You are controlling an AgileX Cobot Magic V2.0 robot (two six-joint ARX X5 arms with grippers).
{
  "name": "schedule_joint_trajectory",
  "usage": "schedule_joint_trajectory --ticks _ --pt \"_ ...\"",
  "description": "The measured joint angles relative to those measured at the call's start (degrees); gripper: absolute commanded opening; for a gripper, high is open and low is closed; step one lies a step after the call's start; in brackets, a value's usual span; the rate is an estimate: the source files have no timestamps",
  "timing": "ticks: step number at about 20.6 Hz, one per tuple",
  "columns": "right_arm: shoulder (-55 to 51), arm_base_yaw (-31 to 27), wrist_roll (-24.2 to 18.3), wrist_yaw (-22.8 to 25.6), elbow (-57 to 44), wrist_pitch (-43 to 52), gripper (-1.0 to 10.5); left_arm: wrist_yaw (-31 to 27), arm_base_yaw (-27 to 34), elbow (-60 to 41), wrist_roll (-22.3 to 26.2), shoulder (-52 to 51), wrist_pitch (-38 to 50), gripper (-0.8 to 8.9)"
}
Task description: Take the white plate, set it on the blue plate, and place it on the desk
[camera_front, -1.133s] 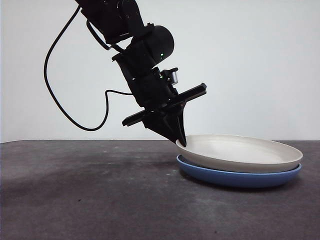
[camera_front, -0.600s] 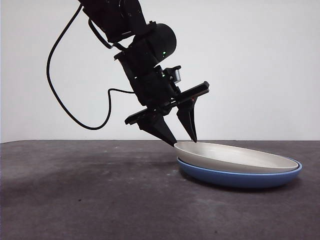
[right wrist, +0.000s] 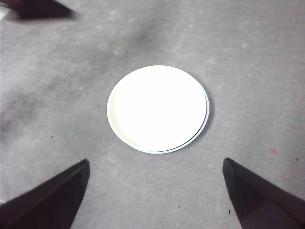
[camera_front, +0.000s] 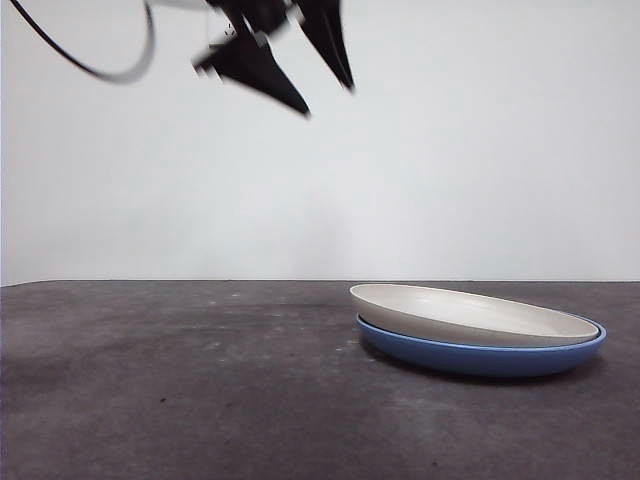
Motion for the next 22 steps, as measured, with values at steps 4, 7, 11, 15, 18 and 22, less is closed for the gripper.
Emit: schedule_joint_trajectory --ticks 4,7,11,15,18,22 --pt "0.02 0.00 0.00 0.00 -1.81 0.13 4.5 -0.07 1.60 -0.83 1.81 -7.93 -6.14 2.85" --pt "0.09 0.00 0.00 0.00 -2.49 0.33 4.5 -0.02 1.51 -6.86 2.71 -14.91 -6.36 2.85" --pt "0.28 0.00 0.00 -0.02 -2.49 0.35 4.5 2.71 1.51 -20.81 3.52 -22.62 -4.57 2.81" --pt "0.52 0.00 0.00 -0.07 -3.41 0.39 4.5 10.69 0.90 -32.11 3.82 -29.59 -4.66 2.79" --pt "0.66 0.00 0.02 -0.09 -6.27 0.28 4.5 15.08 0.09 -34.84 3.89 -31.58 -5.20 2.79" --pt "0.92 0.00 0.70 -0.07 -7.23 0.28 4.5 15.15 0.02 -34.86 4.02 -32.39 -4.52 2.79"
